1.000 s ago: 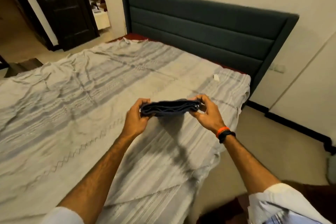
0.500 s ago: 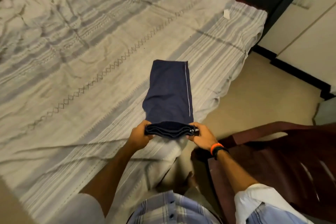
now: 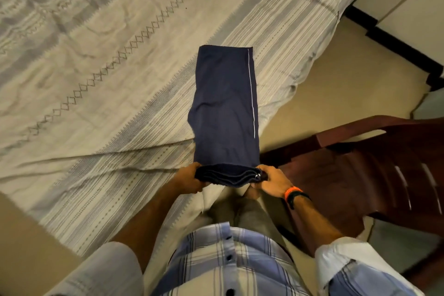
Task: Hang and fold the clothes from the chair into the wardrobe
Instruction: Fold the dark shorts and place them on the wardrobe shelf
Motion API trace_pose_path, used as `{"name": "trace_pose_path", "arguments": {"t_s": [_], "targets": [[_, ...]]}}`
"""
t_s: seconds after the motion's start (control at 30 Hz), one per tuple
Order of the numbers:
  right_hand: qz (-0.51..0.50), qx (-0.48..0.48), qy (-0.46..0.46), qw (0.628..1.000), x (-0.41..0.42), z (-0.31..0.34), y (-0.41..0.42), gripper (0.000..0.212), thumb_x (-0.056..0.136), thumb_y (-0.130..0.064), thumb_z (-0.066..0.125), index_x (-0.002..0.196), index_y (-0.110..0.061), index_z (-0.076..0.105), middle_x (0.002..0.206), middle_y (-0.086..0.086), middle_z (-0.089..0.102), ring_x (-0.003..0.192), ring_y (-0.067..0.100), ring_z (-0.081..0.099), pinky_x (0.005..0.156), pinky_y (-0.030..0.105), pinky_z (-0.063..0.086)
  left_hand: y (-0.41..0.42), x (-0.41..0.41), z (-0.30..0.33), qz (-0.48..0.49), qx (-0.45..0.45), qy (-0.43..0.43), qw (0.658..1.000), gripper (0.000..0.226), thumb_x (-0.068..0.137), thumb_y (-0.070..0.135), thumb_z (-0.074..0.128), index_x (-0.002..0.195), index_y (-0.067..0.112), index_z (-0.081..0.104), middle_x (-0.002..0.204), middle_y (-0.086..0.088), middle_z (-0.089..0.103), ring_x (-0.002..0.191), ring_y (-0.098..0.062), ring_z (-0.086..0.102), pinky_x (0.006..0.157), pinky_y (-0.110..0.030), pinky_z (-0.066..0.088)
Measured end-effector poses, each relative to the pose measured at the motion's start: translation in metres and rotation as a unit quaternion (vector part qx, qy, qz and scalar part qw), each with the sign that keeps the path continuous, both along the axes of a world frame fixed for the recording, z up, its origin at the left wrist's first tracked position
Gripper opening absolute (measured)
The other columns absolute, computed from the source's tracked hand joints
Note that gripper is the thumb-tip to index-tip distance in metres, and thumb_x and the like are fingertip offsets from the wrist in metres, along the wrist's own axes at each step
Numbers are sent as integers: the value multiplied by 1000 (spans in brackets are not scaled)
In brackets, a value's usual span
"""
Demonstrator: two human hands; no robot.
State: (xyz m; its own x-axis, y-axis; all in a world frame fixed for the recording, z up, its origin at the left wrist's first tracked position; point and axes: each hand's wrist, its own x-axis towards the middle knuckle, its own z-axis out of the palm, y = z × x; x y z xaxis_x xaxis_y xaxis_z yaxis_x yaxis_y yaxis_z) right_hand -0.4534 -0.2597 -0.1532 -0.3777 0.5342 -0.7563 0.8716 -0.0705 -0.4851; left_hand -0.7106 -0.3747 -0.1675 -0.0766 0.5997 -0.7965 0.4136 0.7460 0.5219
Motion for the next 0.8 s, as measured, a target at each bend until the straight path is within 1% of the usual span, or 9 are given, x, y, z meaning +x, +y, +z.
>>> {"name": "trace_pose_path", "arguments": {"t_s": [0.13,0.2,0.33,0.43,0.53,0.63,0.7,0.77,0.8], "targets": [[42,-68,-36,996,-2,-2,-5,21,82,-15,71,102,-23,71,92,2,75,82,10,69,74,20,47,-3,-7,-4,-37,-120,-93,988,40,88,16,73,121,16,51,97,-7,68,65,-17,72,61,-30,61],[38,-92,-40,994,-5,-5,1,14,82,-16,70,94,-23,71,86,4,76,78,14,72,69,27,55,3,-9,-5,-39,-139,-103,984,38,89,14,71,119,20,49,98,-7,67,64,-17,71,60,-29,61],[-32,-70,-25,997,-21,-22,32,11,81,-16,72,90,-21,67,85,7,75,78,23,73,69,34,59,28,-18,-25,47,-74,-59,994,35,88,13,72,116,12,52,96,-11,68,69,-25,69,73,-45,61],[-125,-54,1,991,-39,-43,59,16,86,-15,71,97,-17,60,87,9,73,73,18,70,67,33,59,58,-24,-38,148,-20,0,989,33,87,13,72,114,7,53,90,-9,67,62,-22,65,56,-31,57],[-157,-27,15,987,-57,-64,86,22,89,-20,69,107,-13,58,88,7,72,71,19,69,76,37,57,91,-32,-61,207,-1,16,978,38,89,18,72,119,5,52,97,-9,68,64,-23,66,54,-30,54],[-199,-20,37,979,-69,-88,112,16,90,-22,70,94,-22,54,85,4,68,62,18,64,76,39,56,118,-40,-88,239,0,17,971,44,89,23,71,124,4,52,112,-15,69,63,-20,66,50,-25,53],[-229,6,51,972,-76,-97,123,19,90,-23,70,88,-26,52,87,4,68,66,21,65,81,45,57,131,-43,-92,266,18,24,964,42,90,21,71,122,5,51,116,-15,67,71,-21,67,62,-32,58],[-223,72,42,971,-80,-107,129,20,90,-22,70,103,-19,55,103,10,69,88,29,67,90,49,53,140,-44,-94,267,50,67,960,52,86,22,74,128,9,45,124,-11,62,93,-25,66,85,-42,57],[-188,120,19,975,-81,-106,128,31,90,-20,69,116,-13,55,113,13,66,99,32,65,94,48,50,140,-43,-94,242,69,98,963,62,84,21,76,134,9,41,130,-10,56,104,-26,64,93,-43,53]]}}
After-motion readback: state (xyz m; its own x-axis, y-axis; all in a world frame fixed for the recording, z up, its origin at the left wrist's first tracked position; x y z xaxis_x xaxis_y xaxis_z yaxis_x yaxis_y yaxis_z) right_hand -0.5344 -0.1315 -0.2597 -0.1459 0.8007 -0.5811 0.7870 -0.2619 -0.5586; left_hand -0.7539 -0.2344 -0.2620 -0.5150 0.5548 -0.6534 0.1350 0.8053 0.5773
